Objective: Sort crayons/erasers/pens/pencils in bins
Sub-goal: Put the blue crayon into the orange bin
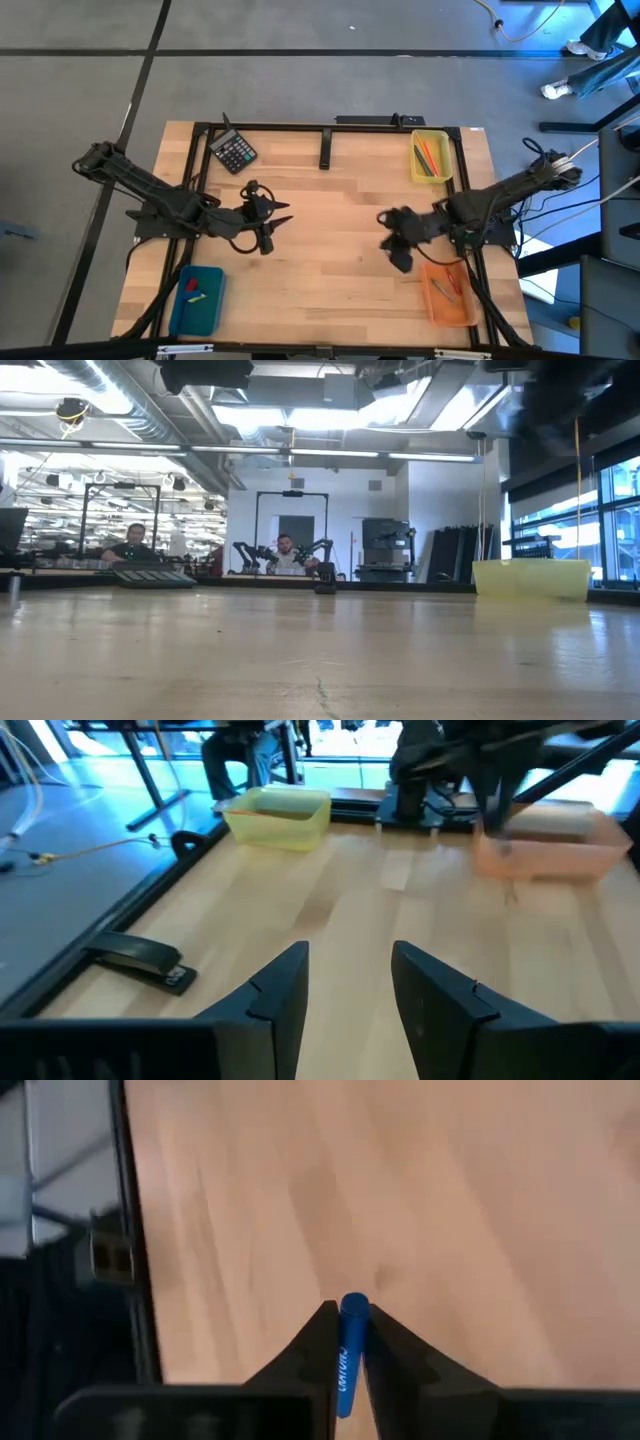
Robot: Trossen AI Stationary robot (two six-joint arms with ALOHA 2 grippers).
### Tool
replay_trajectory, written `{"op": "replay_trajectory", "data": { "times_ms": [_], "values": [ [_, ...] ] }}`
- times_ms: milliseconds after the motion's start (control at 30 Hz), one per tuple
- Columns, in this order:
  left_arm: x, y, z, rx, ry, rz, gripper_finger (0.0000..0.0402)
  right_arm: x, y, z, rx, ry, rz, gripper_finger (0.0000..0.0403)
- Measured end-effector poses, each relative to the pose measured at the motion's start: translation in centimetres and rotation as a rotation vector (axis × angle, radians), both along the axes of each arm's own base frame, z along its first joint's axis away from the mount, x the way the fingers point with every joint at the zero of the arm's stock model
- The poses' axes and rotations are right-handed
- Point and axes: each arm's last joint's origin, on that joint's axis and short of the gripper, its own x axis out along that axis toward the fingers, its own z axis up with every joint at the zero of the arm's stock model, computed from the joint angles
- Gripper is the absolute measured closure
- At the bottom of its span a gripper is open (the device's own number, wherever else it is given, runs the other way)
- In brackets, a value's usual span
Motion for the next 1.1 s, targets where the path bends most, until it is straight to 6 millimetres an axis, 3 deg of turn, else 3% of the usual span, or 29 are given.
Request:
{"op": "replay_trajectory", "data": {
  "times_ms": [300,500,800,1100],
  "values": [
    [0.0,0.2,-0.1,0.117,0.052,-0.016,0.0265,-4.8,5.3,0.4,0.184,0.246,-0.147,0.036],
    [0.0,0.3,-0.1,0.126,0.054,-0.017,0.0265,-8.1,7.8,0.1,0.292,0.427,-0.203,0.036],
    [0.0,0.3,-0.1,0.148,0.064,-0.026,0.0265,-10.8,8.5,-0.3,0.277,0.543,-0.331,0.036],
    [0.0,0.2,-0.1,0.144,0.064,-0.035,0.0266,-11.2,8.3,-0.7,0.235,0.608,-0.359,0.0345]
  ]
}}
